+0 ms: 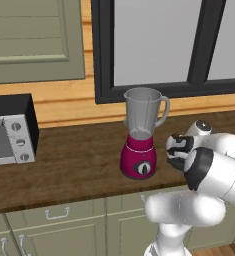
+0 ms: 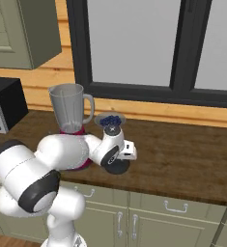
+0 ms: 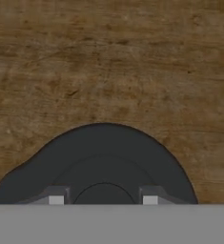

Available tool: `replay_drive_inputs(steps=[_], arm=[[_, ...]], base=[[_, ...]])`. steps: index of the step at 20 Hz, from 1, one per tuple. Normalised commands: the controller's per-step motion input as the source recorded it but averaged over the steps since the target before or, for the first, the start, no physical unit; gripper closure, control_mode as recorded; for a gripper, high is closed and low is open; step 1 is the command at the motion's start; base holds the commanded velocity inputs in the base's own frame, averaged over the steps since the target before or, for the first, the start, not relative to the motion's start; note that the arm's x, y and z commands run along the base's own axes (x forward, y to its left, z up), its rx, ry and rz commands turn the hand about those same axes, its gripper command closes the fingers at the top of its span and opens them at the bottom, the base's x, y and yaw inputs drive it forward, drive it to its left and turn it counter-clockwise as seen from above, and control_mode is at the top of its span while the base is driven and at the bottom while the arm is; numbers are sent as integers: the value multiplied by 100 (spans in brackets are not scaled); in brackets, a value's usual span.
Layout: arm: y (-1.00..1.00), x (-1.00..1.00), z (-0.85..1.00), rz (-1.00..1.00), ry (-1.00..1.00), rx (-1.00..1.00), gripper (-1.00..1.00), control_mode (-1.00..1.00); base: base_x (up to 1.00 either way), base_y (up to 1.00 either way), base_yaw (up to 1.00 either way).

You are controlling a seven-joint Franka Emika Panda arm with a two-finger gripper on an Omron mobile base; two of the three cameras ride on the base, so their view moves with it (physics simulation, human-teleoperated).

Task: Close the lid blender by securely placing the lid on top.

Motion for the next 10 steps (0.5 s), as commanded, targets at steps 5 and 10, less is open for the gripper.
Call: replay_drive_inputs(steps=[5,10], arm=[[0,-22,98,0,-18,0,100,-100],[0,-18,100,0,-13,0,100,-100]], base=[[0,0,0],[0,0,0]])
